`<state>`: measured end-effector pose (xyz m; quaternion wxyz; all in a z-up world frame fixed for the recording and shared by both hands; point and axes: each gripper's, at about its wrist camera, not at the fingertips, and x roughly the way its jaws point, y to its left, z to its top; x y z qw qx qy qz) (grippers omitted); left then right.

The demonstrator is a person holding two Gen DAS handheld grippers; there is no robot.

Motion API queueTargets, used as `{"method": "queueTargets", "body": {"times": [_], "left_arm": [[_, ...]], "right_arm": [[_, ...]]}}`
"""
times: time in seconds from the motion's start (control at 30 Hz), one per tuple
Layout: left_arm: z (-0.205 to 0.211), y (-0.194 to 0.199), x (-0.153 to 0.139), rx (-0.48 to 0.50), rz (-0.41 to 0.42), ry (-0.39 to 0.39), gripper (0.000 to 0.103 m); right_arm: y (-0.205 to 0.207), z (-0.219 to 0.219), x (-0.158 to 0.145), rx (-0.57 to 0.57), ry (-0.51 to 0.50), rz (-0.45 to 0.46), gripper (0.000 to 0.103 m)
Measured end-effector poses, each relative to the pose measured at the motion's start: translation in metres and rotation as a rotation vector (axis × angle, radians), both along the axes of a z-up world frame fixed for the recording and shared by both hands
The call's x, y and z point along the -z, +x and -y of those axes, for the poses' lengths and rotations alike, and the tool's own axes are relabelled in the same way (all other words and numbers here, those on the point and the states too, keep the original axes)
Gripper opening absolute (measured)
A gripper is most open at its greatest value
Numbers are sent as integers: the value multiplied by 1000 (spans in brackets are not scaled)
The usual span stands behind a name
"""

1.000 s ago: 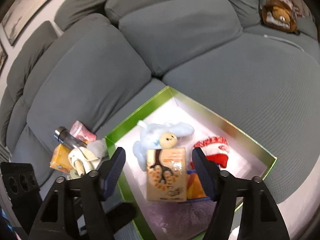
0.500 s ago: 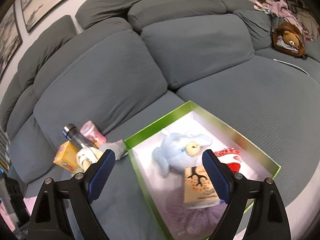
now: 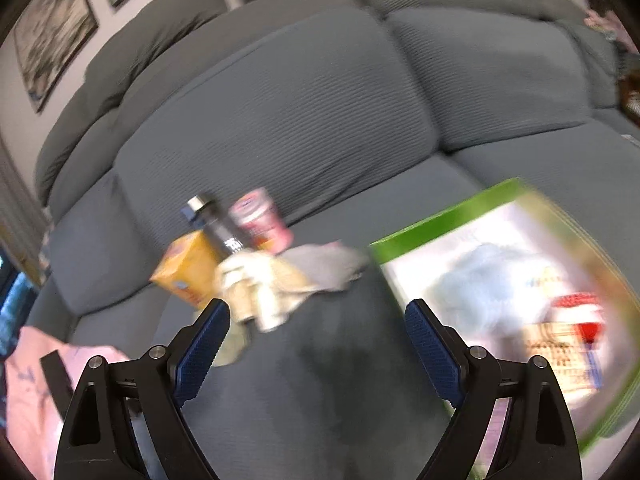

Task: Organize soft objects
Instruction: 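Move the right gripper to the green towel scrunchie and grasp it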

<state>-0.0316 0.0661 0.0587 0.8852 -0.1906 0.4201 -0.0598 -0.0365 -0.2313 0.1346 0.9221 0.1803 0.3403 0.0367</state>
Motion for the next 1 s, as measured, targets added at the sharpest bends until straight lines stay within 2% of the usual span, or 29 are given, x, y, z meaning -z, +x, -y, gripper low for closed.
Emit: {"method": "queueTargets", "body": {"times": [0.1,0.27,0.37,0.5,0.6,0.67,0.77,0.83,0.87,0.9,0.93,1.0], "left_arm": [[-9,4,6,-21,-30,7,101],[-21,5,5,-74,-34,34,101],[-26,6,7,-109,-53,57,101],[-31,4,2,-148,-30,95,101],[-37,4,2,-145,-42,72,101],[-39,3,3,-143,-58,46,101],[-41,1,1,-149,-56,24,101],[-40,0,0,-149,-52,17,101],[-40,-1,-1,-147,-53,12,101],[-39,0,-1,-145,-56,10,101],[-39,1,-1,-145,-58,9,101],[-38,1,-1,-145,-58,9,101]], "right_arm": [[25,-41,11,-91,-2,-51,90],[76,-104,43,-235,-23,-161,90],[99,-122,64,-237,-13,-234,90],[119,-145,96,-214,-52,-306,90],[126,-159,113,-222,-101,-329,90],[127,-167,121,-226,-150,-329,84],[123,-174,125,-218,-232,-294,67],[120,-176,125,-217,-270,-292,40],[117,-175,124,-217,-284,-286,35],[114,-174,123,-230,-276,-285,24],[110,-172,122,-253,-257,-290,19],[100,-166,117,-278,-220,-297,18]]}}
